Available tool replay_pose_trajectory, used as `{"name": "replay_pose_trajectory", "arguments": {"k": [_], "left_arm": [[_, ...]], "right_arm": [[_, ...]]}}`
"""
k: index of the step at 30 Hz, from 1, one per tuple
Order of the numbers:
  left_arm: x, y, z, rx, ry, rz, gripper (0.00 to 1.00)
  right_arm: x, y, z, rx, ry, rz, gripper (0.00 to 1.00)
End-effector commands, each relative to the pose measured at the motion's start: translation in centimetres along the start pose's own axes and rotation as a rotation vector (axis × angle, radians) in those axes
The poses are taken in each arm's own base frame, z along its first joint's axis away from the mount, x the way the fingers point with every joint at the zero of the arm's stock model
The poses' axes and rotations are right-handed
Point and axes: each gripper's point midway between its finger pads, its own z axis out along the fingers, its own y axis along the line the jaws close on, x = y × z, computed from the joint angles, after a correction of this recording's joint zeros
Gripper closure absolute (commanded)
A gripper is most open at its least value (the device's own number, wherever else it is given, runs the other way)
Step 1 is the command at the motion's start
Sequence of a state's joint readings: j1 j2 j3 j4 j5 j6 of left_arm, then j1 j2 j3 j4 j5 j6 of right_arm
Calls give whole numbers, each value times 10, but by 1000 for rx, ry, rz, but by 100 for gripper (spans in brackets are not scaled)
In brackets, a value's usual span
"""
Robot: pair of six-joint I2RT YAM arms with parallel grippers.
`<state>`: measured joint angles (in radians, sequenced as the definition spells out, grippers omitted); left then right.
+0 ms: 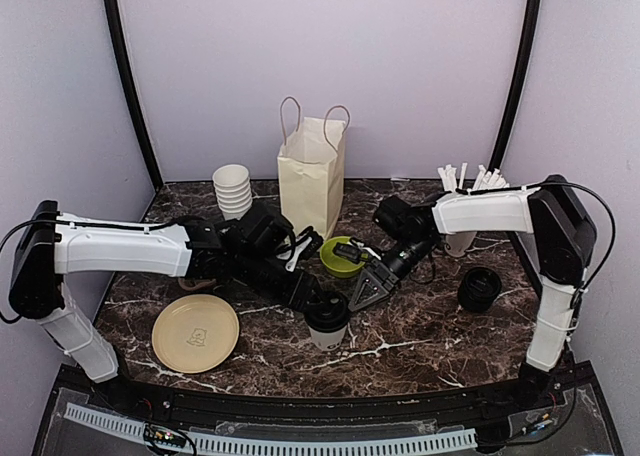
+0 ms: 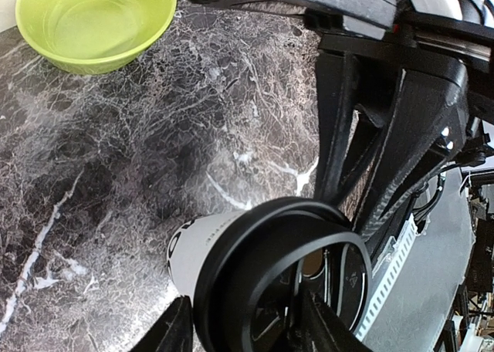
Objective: Pack the takeout coffee
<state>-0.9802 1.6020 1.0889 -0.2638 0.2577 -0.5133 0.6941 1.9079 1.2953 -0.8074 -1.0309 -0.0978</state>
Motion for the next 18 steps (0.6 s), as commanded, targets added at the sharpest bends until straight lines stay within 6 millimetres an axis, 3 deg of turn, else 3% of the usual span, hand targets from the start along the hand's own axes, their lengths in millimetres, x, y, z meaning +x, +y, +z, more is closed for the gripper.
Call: {"name": "replay_pose_trajectory", "arguments": {"k": [1, 6, 11, 14, 18], "left_arm": [[46, 33, 16, -109, 142, -40, 50], [56, 48, 20, -168, 173, -59, 49], [60, 51, 23, -177, 182, -70, 44], [52, 46, 19, -161, 150, -50, 42], [27, 27, 1, -118, 68, 1, 39]], "right_arm": [[24, -128, 4, 519, 95, 100, 81], [19, -130, 12, 510, 120, 93, 81], [27, -150, 15, 580, 178, 118, 81], [19, -132, 16, 517, 157, 72, 80], [-3, -72, 5, 372, 81, -68, 74]]}}
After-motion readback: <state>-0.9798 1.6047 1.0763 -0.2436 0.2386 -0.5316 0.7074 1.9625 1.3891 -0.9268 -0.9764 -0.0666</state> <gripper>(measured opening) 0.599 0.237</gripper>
